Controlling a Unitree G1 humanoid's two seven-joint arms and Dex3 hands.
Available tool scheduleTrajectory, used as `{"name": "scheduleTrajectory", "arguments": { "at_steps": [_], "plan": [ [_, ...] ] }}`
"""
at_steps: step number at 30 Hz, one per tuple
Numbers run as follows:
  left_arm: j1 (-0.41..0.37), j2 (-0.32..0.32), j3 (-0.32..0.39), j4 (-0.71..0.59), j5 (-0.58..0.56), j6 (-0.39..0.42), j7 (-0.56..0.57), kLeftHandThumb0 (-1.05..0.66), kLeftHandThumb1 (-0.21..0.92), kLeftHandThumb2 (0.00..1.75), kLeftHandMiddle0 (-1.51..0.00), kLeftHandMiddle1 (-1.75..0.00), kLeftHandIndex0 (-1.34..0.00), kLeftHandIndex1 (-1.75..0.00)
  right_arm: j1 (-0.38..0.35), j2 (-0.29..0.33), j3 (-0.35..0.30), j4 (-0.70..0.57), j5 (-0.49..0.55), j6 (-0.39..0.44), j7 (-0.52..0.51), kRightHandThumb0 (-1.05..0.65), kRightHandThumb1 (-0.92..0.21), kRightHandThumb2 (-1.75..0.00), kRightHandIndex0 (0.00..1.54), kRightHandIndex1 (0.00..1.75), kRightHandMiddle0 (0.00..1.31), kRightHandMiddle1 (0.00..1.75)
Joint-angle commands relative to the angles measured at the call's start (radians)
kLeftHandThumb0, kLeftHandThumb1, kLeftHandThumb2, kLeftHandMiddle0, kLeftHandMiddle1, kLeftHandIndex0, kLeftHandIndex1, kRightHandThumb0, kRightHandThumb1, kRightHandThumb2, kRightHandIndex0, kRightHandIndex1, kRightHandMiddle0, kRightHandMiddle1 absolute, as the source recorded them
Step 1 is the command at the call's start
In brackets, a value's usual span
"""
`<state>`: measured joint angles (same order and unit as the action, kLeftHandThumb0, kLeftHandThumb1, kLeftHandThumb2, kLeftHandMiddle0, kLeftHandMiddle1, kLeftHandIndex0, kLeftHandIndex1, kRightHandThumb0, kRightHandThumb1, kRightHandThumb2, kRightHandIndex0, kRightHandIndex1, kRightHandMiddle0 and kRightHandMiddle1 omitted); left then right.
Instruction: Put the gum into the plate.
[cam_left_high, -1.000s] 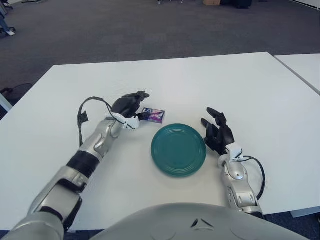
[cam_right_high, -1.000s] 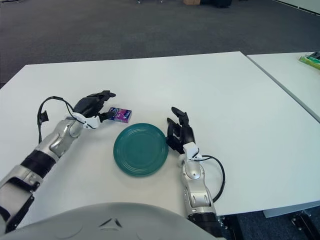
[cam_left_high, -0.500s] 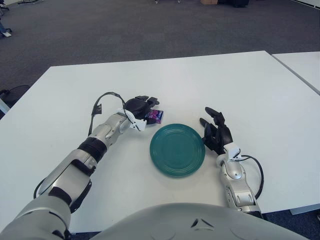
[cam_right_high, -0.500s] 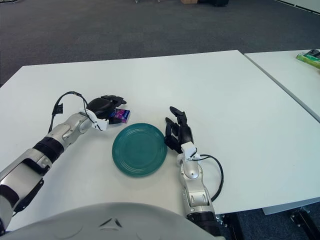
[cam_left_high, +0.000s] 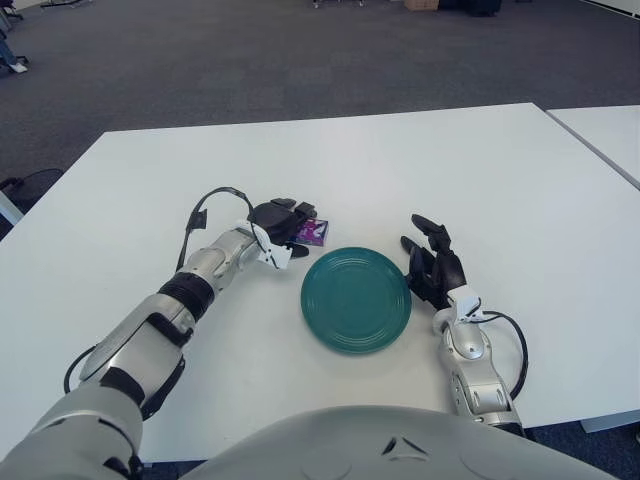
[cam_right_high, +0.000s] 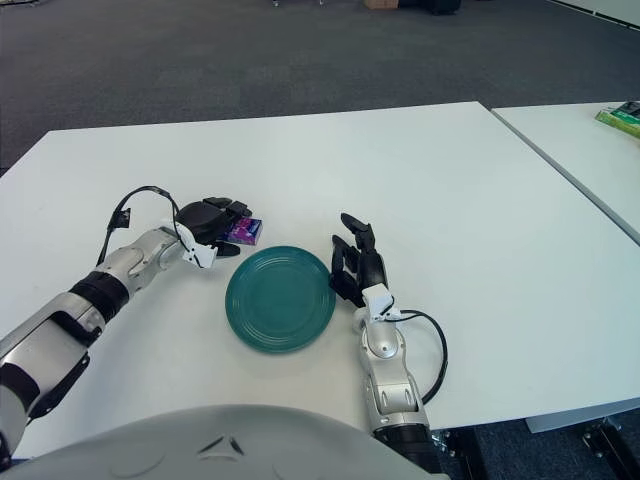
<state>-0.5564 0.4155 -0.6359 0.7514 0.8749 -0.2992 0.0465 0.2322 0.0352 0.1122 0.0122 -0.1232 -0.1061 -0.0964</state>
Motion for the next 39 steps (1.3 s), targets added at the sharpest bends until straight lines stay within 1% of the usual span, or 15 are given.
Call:
{"name": "scheduleTrajectory", "arguments": {
  "at_steps": [1,10,14,15,17,18,20,21,22,23,24,27,30,33,39],
  "plan": [
    [-0.023,-0.011,-0.005,0.044,-0.002,-0.003,-0.009,-0.93,0.92,0.41,-0.29,0.00,-0.02,-0.80,0.031,0.009,-0.002,0.044,0.006,0.062,0.000,-0.63,-0.92,-0.82,0.57,0.01,0.02,0.69],
    [-0.042,-0.032,-0.008,0.082,-0.017,-0.013,-0.033,-0.92,0.92,0.39,-0.30,-0.01,-0.03,-0.81,0.028,0.009,-0.004,0.046,0.000,0.061,-0.001,-0.61,-0.92,-0.81,0.57,0.01,0.03,0.70],
    [-0.057,-0.038,-0.022,0.097,-0.020,-0.004,-0.095,-0.83,0.92,0.29,-0.41,-0.07,-0.08,-0.86,0.028,0.007,-0.002,0.047,-0.004,0.061,0.000,-0.62,-0.92,-0.81,0.58,0.01,0.03,0.71],
    [-0.061,-0.039,-0.028,0.100,-0.018,0.000,-0.111,-0.80,0.92,0.26,-0.41,-0.16,-0.10,-0.92,0.028,0.007,-0.002,0.046,-0.005,0.062,0.001,-0.62,-0.92,-0.82,0.58,0.01,0.03,0.71],
    [-0.071,-0.038,-0.043,0.104,-0.006,0.013,-0.149,-0.69,0.92,0.18,-0.30,-0.65,-0.13,-1.18,0.029,0.007,-0.001,0.044,-0.006,0.066,0.002,-0.62,-0.92,-0.82,0.57,0.01,0.02,0.71],
    [-0.090,-0.061,-0.065,0.177,0.015,0.018,-0.129,-0.58,0.90,0.23,-0.30,-0.89,-0.28,-1.26,0.029,0.009,-0.001,0.042,-0.005,0.071,0.002,-0.62,-0.92,-0.83,0.57,0.01,0.01,0.71],
    [-0.118,-0.109,-0.107,0.323,0.052,0.033,-0.067,-0.47,0.90,0.28,-0.24,-1.14,-0.35,-1.38,0.029,0.013,-0.001,0.038,-0.004,0.078,-0.001,-0.61,-0.92,-0.83,0.57,0.00,0.01,0.71],
    [-0.127,-0.129,-0.125,0.385,0.067,0.039,-0.033,-0.31,0.79,0.52,-0.30,-1.30,-0.35,-1.51,0.029,0.015,-0.001,0.037,-0.004,0.081,-0.003,-0.61,-0.92,-0.82,0.57,0.01,0.01,0.71],
    [-0.126,-0.134,-0.135,0.401,0.074,0.039,-0.009,-0.25,0.74,0.60,-0.32,-1.35,-0.35,-1.56,0.029,0.018,-0.002,0.036,-0.002,0.083,-0.005,-0.61,-0.92,-0.82,0.57,0.01,0.00,0.71],
    [-0.127,-0.137,-0.142,0.411,0.078,0.036,0.007,-0.16,0.62,0.80,-0.41,-1.42,-0.38,-1.63,0.028,0.020,-0.004,0.035,0.000,0.085,-0.006,-0.61,-0.92,-0.82,0.58,0.01,0.01,0.71],
    [-0.125,-0.134,-0.144,0.404,0.077,0.029,0.019,-0.10,0.54,0.93,-0.47,-1.46,-0.40,-1.67,0.028,0.023,-0.005,0.034,0.002,0.086,-0.007,-0.61,-0.92,-0.82,0.58,0.01,0.01,0.71],
    [-0.126,-0.128,-0.148,0.397,0.067,0.009,0.046,-0.03,0.40,1.12,-0.59,-1.48,-0.44,-1.72,0.025,0.025,-0.011,0.038,0.007,0.078,-0.007,-0.60,-0.92,-0.81,0.60,0.02,0.02,0.72],
    [-0.127,-0.124,-0.151,0.402,0.056,-0.003,0.062,-0.01,0.34,1.20,-0.65,-1.48,-0.47,-1.74,0.023,0.026,-0.013,0.043,0.006,0.068,-0.007,-0.61,-0.92,-0.80,0.61,0.02,0.03,0.73],
    [-0.123,-0.120,-0.153,0.399,0.051,-0.006,0.071,0.00,0.30,1.25,-0.70,-1.47,-0.48,-1.74,0.022,0.026,-0.015,0.043,0.009,0.069,-0.003,-0.62,-0.92,-0.78,0.60,0.02,0.03,0.73],
    [-0.116,-0.123,-0.141,0.391,0.035,0.019,0.061,0.00,0.28,1.29,-0.72,-1.50,-0.46,-1.75,0.022,0.024,-0.016,0.043,0.012,0.074,0.000,-0.61,-0.92,-0.78,0.62,0.03,0.03,0.74]
  ]
}}
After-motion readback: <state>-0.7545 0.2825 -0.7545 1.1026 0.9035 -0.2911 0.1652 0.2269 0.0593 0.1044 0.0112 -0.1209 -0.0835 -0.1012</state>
